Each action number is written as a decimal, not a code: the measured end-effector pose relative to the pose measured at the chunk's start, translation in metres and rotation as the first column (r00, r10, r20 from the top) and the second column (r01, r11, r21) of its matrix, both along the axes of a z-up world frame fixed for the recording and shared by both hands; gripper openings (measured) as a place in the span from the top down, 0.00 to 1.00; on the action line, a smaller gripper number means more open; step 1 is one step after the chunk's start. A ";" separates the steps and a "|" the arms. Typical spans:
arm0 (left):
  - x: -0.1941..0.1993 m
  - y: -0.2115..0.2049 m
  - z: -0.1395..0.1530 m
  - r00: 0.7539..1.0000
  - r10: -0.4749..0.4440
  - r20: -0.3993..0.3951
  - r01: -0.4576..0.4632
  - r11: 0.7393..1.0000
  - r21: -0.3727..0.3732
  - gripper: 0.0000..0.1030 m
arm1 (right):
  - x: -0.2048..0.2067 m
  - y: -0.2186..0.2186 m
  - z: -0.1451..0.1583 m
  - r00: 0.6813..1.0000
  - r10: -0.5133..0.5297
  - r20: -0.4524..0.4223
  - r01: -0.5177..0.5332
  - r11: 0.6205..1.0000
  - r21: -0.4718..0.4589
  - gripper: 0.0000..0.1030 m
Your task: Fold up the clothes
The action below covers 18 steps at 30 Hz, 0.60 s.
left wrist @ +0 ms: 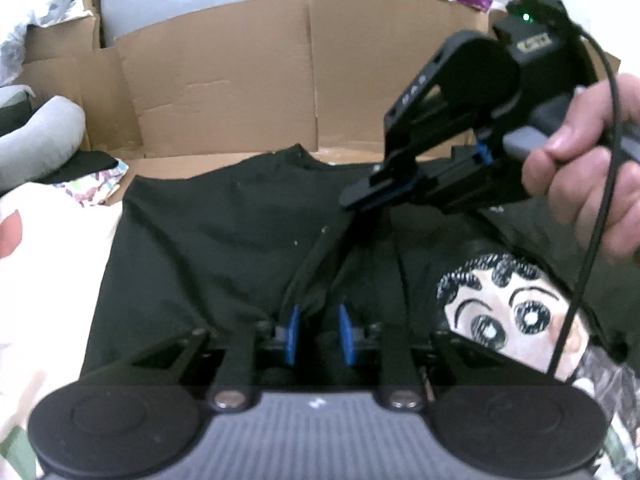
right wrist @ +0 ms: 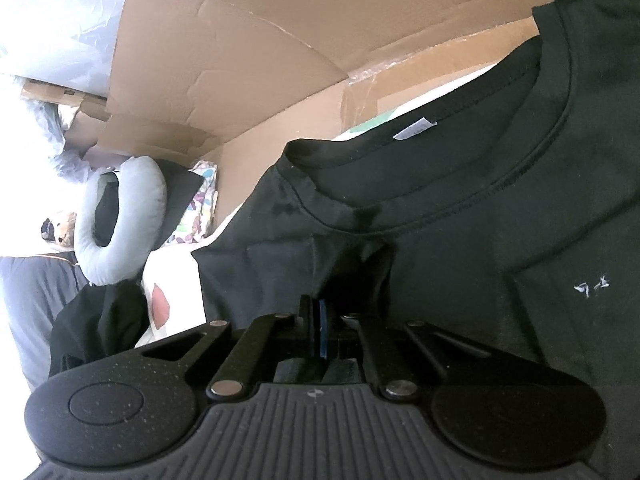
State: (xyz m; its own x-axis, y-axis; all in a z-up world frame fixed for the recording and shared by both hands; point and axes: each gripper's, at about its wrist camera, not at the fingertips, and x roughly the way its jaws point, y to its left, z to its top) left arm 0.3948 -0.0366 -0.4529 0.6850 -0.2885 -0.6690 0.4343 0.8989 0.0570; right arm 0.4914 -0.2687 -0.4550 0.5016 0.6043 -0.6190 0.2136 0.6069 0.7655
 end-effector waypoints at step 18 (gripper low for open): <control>-0.009 -0.003 0.016 0.995 -0.068 -0.070 0.055 0.984 -0.172 0.98 | -0.002 -0.012 0.027 1.000 -0.011 0.015 0.012 0.996 -0.091 0.97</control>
State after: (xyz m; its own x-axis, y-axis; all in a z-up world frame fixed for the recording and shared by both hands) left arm 0.3857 -0.0398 -0.4370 0.6123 -0.4421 -0.6555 0.4860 0.8644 -0.1290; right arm 0.4894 -0.2809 -0.4285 0.5176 0.5397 -0.6640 0.2103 0.6720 0.7101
